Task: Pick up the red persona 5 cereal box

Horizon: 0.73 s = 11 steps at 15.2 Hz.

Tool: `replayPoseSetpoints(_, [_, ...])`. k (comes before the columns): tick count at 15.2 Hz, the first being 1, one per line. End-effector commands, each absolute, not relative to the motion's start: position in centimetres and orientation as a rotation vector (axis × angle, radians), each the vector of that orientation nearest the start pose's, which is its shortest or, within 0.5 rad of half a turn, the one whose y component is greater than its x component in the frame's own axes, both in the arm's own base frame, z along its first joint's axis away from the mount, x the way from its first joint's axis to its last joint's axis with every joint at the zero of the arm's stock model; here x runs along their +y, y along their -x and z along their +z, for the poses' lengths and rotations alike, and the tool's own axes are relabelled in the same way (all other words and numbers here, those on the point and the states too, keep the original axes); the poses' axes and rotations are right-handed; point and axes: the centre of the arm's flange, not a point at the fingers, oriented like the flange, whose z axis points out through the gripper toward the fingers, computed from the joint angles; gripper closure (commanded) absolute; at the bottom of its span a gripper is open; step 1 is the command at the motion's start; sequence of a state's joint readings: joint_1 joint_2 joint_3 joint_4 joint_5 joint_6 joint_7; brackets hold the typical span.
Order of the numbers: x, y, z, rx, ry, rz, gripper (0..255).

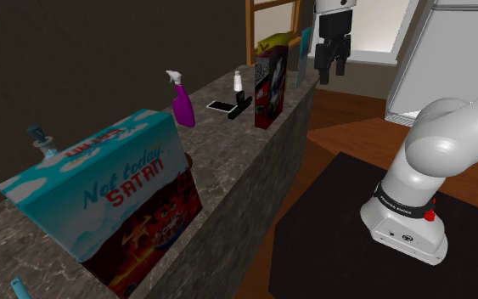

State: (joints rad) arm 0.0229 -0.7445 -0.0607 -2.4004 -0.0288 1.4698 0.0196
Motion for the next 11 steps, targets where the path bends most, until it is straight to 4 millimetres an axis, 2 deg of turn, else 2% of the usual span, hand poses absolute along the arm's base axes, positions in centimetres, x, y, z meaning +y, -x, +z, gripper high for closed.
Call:
replayPoseSetpoints(1, [-1.9,-30.3,54.9,0.059,3.115,0.292,0])
replayPoseSetpoints(6, [-0.7,-36.0,55.5,0.364,3.103,0.226,0])
replayPoseSetpoints(11, [-0.7,-41.9,56.3,0.665,3.061,0.158,0])
